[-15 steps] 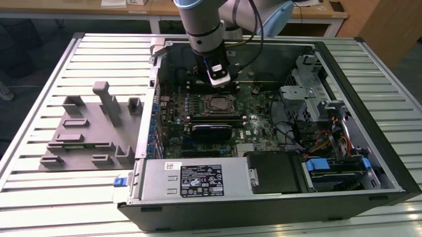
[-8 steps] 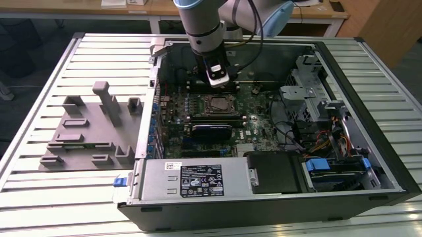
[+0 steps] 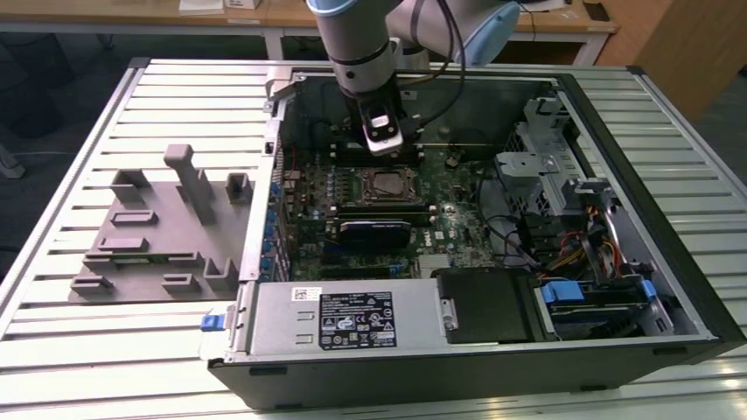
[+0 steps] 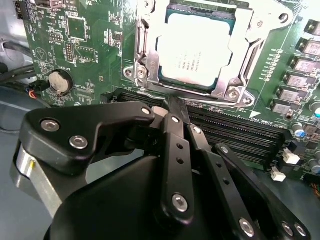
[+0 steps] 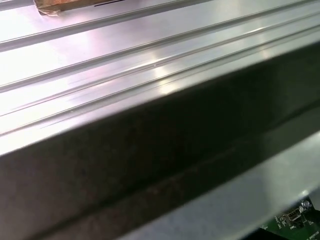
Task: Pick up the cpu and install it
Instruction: 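Install the first cpu locking lever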
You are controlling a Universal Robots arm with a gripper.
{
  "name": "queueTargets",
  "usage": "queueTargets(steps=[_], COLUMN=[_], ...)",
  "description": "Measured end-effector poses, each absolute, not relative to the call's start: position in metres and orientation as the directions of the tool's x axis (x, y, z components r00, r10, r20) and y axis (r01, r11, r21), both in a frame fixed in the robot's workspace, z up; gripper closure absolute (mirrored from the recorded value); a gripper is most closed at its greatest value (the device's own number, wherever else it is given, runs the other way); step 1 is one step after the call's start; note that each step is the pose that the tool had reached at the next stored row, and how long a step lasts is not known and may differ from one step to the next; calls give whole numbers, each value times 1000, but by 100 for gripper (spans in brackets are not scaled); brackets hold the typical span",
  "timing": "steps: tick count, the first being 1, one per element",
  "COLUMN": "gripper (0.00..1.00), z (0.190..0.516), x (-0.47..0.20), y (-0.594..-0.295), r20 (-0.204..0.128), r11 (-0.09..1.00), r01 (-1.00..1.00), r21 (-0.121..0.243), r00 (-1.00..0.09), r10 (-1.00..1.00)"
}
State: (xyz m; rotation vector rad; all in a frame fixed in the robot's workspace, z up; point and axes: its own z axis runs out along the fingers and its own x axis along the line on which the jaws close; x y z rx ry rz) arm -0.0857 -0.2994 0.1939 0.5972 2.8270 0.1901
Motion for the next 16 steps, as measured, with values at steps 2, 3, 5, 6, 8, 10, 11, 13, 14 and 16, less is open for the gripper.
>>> queueTargets(steps=[2, 3, 5, 6, 8, 10, 11, 13, 14, 16], gripper=[89, 89, 89, 89, 89, 89, 89, 89, 89, 89], z=[193, 193, 192, 192, 191, 190, 190, 190, 190, 190], x=[-86, -86, -86, -86, -86, -86, -86, -85, -85, -83], y=[-299, -299, -299, -299, -299, -299, -299, -299, -299, -299], r20=[-212, -212, -213, -214, -214, -215, -215, -215, -215, -215], r11=[907, 907, 906, 906, 906, 906, 905, 905, 905, 905], r01=[382, 383, 383, 384, 384, 385, 385, 386, 386, 386], r21=[177, 177, 177, 177, 178, 178, 178, 178, 178, 178], r00=[-885, -885, -884, -884, -883, -883, -883, -883, -882, -882], r10=[414, 415, 416, 416, 417, 417, 418, 418, 418, 419])
